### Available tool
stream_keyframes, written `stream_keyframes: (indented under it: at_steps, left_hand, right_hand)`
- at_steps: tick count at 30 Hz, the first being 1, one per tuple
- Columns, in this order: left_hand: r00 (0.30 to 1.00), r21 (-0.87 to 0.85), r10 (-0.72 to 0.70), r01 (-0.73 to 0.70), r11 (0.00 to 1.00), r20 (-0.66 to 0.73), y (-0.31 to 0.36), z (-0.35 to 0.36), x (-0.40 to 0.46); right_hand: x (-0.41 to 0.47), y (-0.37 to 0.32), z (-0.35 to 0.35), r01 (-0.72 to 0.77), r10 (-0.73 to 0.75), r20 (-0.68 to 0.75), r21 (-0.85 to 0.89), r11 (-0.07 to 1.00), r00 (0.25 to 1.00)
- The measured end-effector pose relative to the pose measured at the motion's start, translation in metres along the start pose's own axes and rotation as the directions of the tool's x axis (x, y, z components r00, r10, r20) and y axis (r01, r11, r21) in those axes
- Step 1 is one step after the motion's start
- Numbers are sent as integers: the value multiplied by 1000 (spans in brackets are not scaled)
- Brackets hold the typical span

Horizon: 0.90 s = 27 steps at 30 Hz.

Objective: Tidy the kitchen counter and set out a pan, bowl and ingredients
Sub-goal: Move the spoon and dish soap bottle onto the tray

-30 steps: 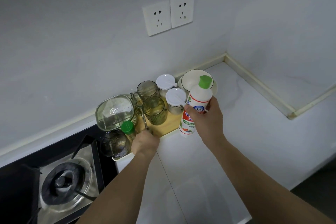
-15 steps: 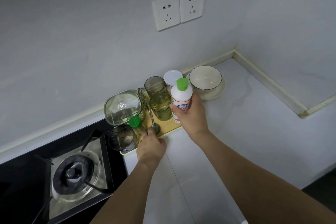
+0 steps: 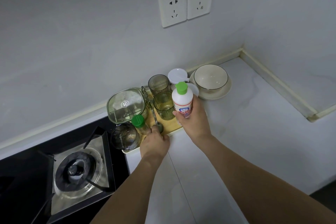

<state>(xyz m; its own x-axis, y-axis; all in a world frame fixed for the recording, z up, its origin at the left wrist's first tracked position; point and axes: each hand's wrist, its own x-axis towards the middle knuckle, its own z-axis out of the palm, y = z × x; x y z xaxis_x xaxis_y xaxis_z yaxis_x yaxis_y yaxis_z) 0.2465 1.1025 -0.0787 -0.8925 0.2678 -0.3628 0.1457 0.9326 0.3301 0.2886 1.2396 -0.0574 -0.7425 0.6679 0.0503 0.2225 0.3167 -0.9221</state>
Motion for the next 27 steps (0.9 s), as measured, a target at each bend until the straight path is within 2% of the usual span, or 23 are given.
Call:
stream_keyframes:
  at_steps: [6, 10, 15, 19, 27]
  left_hand:
    - [1000, -4, 0, 0, 1000, 4, -4, -2, -7]
    - [999, -52, 10, -12, 999, -53, -6, -4, -19]
    - [979, -123, 102, -125, 985, -177, -17, -3, -39]
    - [953, -92, 205, -230, 969, -221, -35, -5, -58]
    - [913, -24, 270, -291, 957, -308, -90, -18, -96]
  right_hand:
    - [-12, 7, -14, -7, 8, 29, -36, 999, 1000]
    - [-27, 7, -30, -2, 4, 24, -77, 997, 1000]
    - [-54, 3, -35, 7, -4, 19, -159, 987, 1000]
    - [-81, 5, -22, -22, 39, 82, -191, 981, 996]
    - [-122, -10, 13, -1, 39, 197, -191, 982, 980]
